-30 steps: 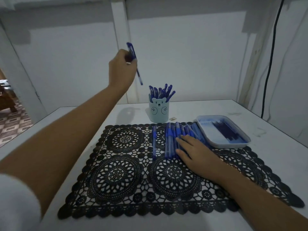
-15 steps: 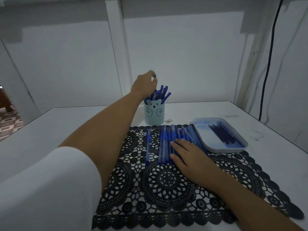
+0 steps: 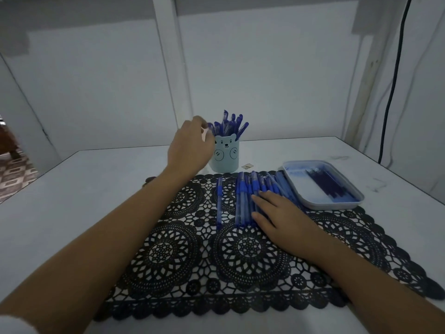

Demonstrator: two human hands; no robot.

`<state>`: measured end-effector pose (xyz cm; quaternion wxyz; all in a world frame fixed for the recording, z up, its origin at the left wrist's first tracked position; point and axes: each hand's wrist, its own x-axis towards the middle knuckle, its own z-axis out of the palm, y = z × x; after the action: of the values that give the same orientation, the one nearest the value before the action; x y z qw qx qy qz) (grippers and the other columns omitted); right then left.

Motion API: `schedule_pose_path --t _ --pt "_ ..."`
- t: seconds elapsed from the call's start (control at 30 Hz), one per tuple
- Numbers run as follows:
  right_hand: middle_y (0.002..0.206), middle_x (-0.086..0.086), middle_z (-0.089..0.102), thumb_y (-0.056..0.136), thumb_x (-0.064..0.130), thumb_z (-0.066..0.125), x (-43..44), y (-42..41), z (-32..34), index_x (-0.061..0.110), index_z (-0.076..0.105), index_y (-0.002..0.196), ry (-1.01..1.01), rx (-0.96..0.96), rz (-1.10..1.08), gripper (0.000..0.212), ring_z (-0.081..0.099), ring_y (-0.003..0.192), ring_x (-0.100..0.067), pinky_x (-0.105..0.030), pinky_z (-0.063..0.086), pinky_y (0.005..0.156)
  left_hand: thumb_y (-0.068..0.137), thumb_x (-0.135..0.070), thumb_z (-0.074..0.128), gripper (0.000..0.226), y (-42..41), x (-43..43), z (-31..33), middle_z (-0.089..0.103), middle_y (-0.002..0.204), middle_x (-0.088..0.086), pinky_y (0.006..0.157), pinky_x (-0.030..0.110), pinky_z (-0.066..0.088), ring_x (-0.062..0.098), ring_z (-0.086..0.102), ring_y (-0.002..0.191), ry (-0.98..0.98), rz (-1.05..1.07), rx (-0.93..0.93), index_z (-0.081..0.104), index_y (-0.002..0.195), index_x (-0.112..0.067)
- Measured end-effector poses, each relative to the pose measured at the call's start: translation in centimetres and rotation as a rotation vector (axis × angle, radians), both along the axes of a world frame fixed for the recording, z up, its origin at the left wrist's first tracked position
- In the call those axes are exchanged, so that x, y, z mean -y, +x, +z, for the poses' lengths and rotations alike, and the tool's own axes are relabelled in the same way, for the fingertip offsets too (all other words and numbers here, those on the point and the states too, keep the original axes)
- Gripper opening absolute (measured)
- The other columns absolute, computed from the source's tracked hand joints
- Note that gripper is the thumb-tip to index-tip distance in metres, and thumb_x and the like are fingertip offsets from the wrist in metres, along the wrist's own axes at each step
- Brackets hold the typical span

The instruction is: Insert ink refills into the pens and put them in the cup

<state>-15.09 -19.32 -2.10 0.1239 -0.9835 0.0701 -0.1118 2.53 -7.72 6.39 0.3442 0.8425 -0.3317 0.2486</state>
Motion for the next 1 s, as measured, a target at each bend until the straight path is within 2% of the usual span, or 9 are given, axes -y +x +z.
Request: schedule_pose_path --t 0.13,0.3,0.4,0.5,0.6,0.7,0.83,0.9,1.0 --pt "0.152 0.003 0.022 0.097 0.04 0.029 0.0 -0.1 0.0 0.02 0.023 0.145 0.009 -0.005 -0.005 0.052 0.017 0.139 -0.012 -0.031 0.013 0.115 0.092 -0.028 0.045 0.03 -2.0 -2.1 -2.7 0.054 0.114 0.004 0.077 0.034 0.046 0.02 0.053 0.096 0.087 -0.034 -0.015 0.046 0.119 -0.016" --pt "0.151 0.002 0.023 0.097 0.04 0.03 -0.2 -0.2 0.3 0.02 0.023 0.145 0.014 0.004 -0.006 0.052 0.018 0.138 -0.012 -0.03 0.013 0.115 0.093 -0.041 0.041 0.027 -3.4 -2.7 -5.6 0.058 0.078 -0.007 0.065 0.029 0.05 0.008 0.053 0.066 0.433 -0.042 -0.219 0.057 0.096 -0.019" --pt "0.151 0.002 0.024 0.097 0.039 0.031 -0.2 -0.2 0.3 0.019 0.024 0.144 0.011 0.0 -0.004 0.051 0.019 0.138 -0.013 -0.03 0.014 0.115 0.086 -0.056 0.043 0.036 -4.0 -2.4 -6.2 0.054 0.078 -0.007 0.064 0.029 0.044 0.011 0.053 0.073 0.575 0.021 -0.253 0.05 0.082 -0.021" --pt "0.151 0.002 0.024 0.097 0.039 0.03 -0.2 -0.2 0.4 0.019 0.024 0.144 0.013 -0.005 -0.003 0.051 0.019 0.138 -0.013 -0.029 0.013 0.115 0.086 -0.048 0.05 0.028 -4.0 -2.2 -5.9 0.054 0.086 -0.004 0.067 0.032 0.046 0.015 0.053 0.079 0.648 0.014 -0.235 0.048 0.083 -0.02" --pt "0.151 0.002 0.024 0.097 0.039 0.028 -0.2 -0.2 0.3 0.02 0.023 0.145 0.037 -0.004 -0.003 0.051 0.018 0.138 -0.012 -0.031 0.011 0.115 0.091 -0.031 0.047 0.015 -3.9 -2.5 -5.5 0.056 0.088 0.001 0.072 0.035 0.051 0.016 0.054 0.076 0.67 0.015 -0.283 0.049 0.09 -0.016" --pt "0.15 0.003 0.024 0.098 0.038 0.027 -0.3 -0.3 0.5 0.02 0.02 0.145 0.056 0.004 0.01 0.052 0.017 0.138 -0.011 -0.029 0.003 0.114 0.095 -0.025 0.04 0.014 -4.0 -3.6 -5.0 0.055 0.083 0.002 0.061 0.031 0.047 0.015 0.053 0.069 0.653 0.042 -0.271 0.045 0.099 -0.013" --pt "0.148 0.002 0.028 0.098 0.037 0.029 -0.5 -0.4 0.5 0.018 0.02 0.145 0.017 0.108 0.026 0.051 0.021 0.135 -0.011 -0.026 0.005 0.113 0.098 -0.023 0.033 0.013 -5.2 -6.1 -4.9 0.052 0.079 -0.001 0.051 0.023 0.034 0.011 0.047 0.062 0.575 -0.025 -0.178 0.042 0.1 -0.013" --pt "0.144 -0.003 0.036 0.096 0.039 0.03 -0.9 -0.4 0.7 0.015 0.025 0.144 0.004 0.225 0.041 0.054 0.026 0.131 -0.012 -0.025 0.01 0.11 0.098 -0.021 0.035 0.01 -6.4 -7.1 -5.3 0.047 0.076 -0.005 0.049 0.019 0.032 0.007 0.041 0.06 0.507 -0.127 -0.141 0.043 0.098 -0.015" --pt "0.129 -0.009 0.053 0.089 0.043 0.036 -1.5 -0.3 0.5 0.007 0.041 0.136 -0.162 0.366 0.098 0.059 0.047 0.118 -0.021 -0.036 0.035 0.1 0.095 -0.02 0.037 0.013 -8.2 -8.2 -6.2 0.047 0.07 -0.009 0.047 0.017 0.036 0.006 0.04 0.054 0.42 -0.301 0.02 0.048 0.092 -0.016"
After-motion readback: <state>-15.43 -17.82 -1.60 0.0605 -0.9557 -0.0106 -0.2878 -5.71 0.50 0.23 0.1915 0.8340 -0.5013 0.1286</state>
